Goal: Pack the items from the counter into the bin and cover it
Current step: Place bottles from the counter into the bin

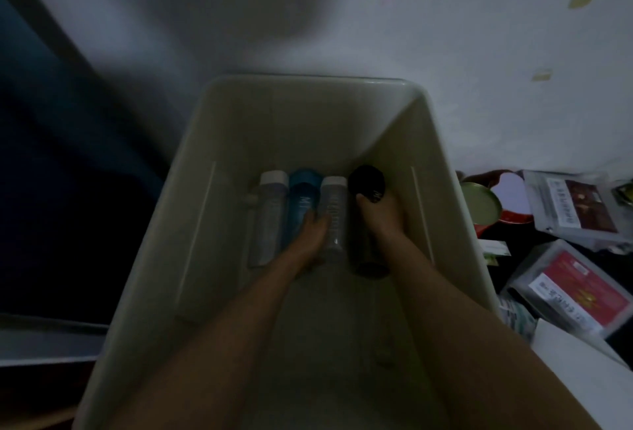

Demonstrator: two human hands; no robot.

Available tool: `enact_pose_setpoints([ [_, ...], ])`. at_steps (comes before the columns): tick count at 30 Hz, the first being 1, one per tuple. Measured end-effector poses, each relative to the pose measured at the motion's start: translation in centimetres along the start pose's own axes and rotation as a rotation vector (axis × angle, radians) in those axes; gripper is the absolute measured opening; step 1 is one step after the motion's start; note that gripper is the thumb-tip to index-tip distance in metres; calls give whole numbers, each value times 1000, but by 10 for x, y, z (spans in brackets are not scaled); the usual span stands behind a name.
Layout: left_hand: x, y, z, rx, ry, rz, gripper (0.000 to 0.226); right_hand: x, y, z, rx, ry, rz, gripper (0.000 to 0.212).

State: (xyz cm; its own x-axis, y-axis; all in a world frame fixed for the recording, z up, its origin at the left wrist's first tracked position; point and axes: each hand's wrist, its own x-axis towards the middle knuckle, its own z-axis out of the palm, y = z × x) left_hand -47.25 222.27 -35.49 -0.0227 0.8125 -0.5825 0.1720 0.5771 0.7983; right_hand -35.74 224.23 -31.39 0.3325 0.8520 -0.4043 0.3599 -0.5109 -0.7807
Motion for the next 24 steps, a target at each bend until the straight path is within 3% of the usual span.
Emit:
enact_pose_setpoints([
  [6, -10, -7, -22, -100, -221, -42, 81, 1, 7, 3, -36, 16, -53, 40],
  [10, -13, -11, -29, -43, -349, 42, 91, -4, 12, 7, -42, 45, -79, 46],
  [14, -17, -14, -38, 75, -387, 91, 109, -9, 15, 11, -26, 5, -97, 62],
  [17, -22, -11, -39, 268, -401, 169, 110, -9, 17, 13, -66, -40, -108, 72],
  [20, -24, -7, -34, 500, -312, 147, 119, -7, 20, 14, -143, -83, -119, 72],
  [24, -27, -15, -25, 575, -276, 164, 119, -8, 21, 12, -238, -84, -120, 63],
])
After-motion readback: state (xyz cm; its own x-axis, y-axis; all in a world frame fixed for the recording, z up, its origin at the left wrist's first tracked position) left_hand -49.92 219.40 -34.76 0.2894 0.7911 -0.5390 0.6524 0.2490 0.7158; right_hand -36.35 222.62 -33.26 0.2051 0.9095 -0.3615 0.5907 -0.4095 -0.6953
